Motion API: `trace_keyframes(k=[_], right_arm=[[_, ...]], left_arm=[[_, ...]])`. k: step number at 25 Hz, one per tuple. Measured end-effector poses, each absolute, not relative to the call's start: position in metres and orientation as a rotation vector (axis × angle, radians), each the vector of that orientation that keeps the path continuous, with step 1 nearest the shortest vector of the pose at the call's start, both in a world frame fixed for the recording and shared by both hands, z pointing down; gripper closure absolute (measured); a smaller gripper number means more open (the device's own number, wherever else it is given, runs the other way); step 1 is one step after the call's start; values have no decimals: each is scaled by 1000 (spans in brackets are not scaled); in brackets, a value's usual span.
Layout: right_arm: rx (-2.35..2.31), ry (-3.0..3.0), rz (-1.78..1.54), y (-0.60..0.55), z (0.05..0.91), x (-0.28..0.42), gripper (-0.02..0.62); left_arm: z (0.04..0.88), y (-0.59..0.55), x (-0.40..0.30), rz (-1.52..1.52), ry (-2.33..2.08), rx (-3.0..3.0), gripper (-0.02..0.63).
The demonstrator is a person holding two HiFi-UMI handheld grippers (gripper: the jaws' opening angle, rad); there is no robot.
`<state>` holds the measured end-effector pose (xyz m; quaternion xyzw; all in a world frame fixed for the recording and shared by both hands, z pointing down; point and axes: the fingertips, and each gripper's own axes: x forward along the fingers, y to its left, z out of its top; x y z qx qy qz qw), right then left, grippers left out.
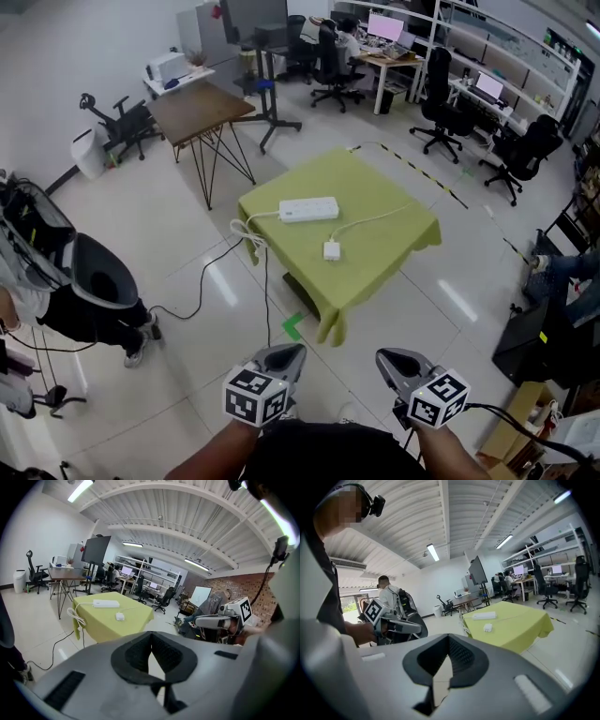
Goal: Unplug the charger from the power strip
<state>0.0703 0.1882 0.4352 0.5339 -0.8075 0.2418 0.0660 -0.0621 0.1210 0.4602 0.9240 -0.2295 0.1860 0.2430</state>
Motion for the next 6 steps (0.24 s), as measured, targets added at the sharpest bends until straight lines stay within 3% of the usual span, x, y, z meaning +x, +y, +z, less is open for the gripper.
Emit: trace_keyframes(k=[6], right_arm=[[1580, -2441, 719, 177, 441, 59, 595]], left_arm=[[463, 111, -76, 485, -658, 2513, 600]])
